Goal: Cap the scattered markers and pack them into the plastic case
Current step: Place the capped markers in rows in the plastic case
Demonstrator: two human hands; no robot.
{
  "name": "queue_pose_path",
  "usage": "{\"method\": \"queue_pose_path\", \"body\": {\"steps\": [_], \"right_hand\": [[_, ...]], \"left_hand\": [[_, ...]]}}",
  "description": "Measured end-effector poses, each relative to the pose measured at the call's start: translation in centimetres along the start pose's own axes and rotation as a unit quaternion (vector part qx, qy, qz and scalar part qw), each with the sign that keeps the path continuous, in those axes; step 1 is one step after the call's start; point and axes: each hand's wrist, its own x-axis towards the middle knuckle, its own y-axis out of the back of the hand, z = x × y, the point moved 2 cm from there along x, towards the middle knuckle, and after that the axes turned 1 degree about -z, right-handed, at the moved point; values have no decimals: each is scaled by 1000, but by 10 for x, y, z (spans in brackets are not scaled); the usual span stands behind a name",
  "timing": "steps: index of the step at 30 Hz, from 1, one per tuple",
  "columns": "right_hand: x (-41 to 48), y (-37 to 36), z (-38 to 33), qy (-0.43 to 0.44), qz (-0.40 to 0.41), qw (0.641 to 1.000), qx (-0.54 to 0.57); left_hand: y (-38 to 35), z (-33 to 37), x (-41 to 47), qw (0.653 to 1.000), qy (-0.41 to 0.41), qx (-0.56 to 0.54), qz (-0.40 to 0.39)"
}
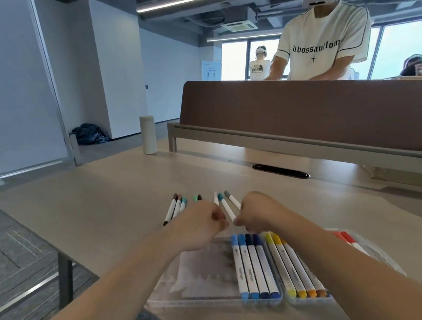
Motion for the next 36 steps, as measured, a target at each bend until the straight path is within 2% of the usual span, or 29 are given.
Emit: {"method": "queue_pose_path", "body": {"steps": [3, 7, 13, 18, 21, 26, 33, 36], "right_hand": [[23, -3, -3, -13, 60, 998, 5], [49, -4, -11, -29, 92, 995, 7], [67, -14, -24, -36, 30, 998, -34], [59, -10, -26, -38, 22, 998, -53], [43, -2, -26, -27, 22, 999, -28], [-9, 13, -28, 5, -77, 997, 17], [-68, 4, -27, 4, -164, 984, 63], [-75, -4, -25, 2, -183, 982, 45]], "left_hand": [[3, -4, 12, 998, 28, -45, 32], [7, -9, 25, 993, 48, -73, 77], [10, -18, 32, 988, 57, -110, 96], [9, -21, 25, 988, 59, -94, 109], [10, -19, 18, 987, 63, -83, 119], [10, -10, -3, 989, 55, -63, 119], [-7, 0, -36, 997, 37, 17, 58], [-12, 3, -47, 999, 23, 27, 39]]}}
